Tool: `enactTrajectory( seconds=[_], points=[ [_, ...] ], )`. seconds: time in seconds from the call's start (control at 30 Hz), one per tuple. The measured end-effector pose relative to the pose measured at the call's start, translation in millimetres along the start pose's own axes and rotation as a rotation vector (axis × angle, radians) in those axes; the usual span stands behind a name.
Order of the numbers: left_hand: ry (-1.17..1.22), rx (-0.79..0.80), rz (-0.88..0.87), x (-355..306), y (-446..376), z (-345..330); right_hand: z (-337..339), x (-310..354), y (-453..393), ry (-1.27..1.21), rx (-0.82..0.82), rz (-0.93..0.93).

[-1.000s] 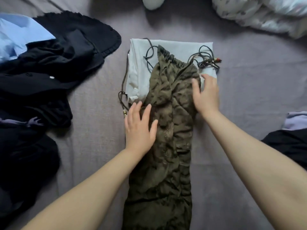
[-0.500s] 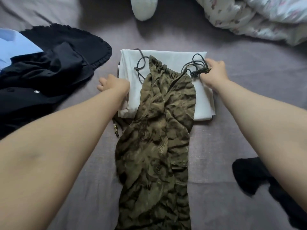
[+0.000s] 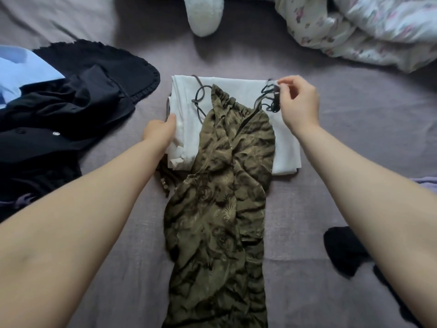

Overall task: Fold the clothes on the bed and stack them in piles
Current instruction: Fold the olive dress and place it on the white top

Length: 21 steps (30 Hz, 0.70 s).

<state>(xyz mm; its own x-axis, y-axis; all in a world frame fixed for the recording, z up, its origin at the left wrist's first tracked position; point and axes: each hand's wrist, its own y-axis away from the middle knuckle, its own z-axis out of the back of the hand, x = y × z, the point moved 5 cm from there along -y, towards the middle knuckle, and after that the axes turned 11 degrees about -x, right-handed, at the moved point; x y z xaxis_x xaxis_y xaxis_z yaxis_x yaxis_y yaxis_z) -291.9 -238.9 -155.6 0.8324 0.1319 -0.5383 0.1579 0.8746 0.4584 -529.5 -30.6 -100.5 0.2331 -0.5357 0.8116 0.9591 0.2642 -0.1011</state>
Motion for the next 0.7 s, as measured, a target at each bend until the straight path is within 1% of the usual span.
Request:
enactTrajectory(
  seconds=[0.07, 0.1, 0.13, 0.2, 0.27, 0.3, 0.37, 0.43, 0.57, 0.6, 0.63, 0.7],
  points=[
    [-0.038, -0.031, -0.053, -2.2, 2.1, 5.5, -10.2, 8.3, 11.9, -0.18, 0.133, -0.072],
    [-0.059, -0.036, -0.079, -3.4, 4.4, 8.3, -14.3, 9.6, 17.7, -0.228, 0.181, -0.117],
    [-0.072, -0.035, -0.106, -4.0, 4.7, 9.9, -17.1, 8.7, 22.9, -0.245, 0.21, -0.158],
    [-0.023, -0.021, -0.116, -3.8, 3.9, 13.9, -17.2, -2.2, 28.8, -0.206, 0.203, -0.239],
    [0.042, 0.008, -0.12, -3.0, 2.4, 16.8, -10.6, -20.6, 26.0, -0.02, 0.155, -0.255],
    [0.051, 0.035, -0.103, -0.9, 2.6, 16.1, -6.2, -28.6, 24.4, 0.133, 0.173, -0.234],
    [0.024, 0.083, -0.056, 7.6, 4.8, 12.2, 0.0, -40.1, 26.3, 0.376, 0.28, -0.221],
    [-0.027, 0.158, -0.017, 18.7, 13.8, 6.2, 3.7, -46.4, 26.2, 0.472, 0.341, -0.231],
    [-0.117, 0.186, -0.105, 28.8, 20.7, 3.4, -0.1, -52.1, 12.0, 0.6, 0.446, -0.166],
    [-0.107, 0.215, -0.097, 30.6, 20.0, 3.5, 0.4, -50.7, 5.8, 0.615, 0.419, -0.139],
    [-0.098, 0.251, -0.077, 31.0, 20.8, 3.4, 4.0, -47.9, -0.9, 0.623, 0.343, -0.121],
    [-0.134, 0.305, -0.071, 34.1, 21.3, 1.8, 13.8, -37.6, -9.8, 0.581, 0.139, -0.123]
  ],
)
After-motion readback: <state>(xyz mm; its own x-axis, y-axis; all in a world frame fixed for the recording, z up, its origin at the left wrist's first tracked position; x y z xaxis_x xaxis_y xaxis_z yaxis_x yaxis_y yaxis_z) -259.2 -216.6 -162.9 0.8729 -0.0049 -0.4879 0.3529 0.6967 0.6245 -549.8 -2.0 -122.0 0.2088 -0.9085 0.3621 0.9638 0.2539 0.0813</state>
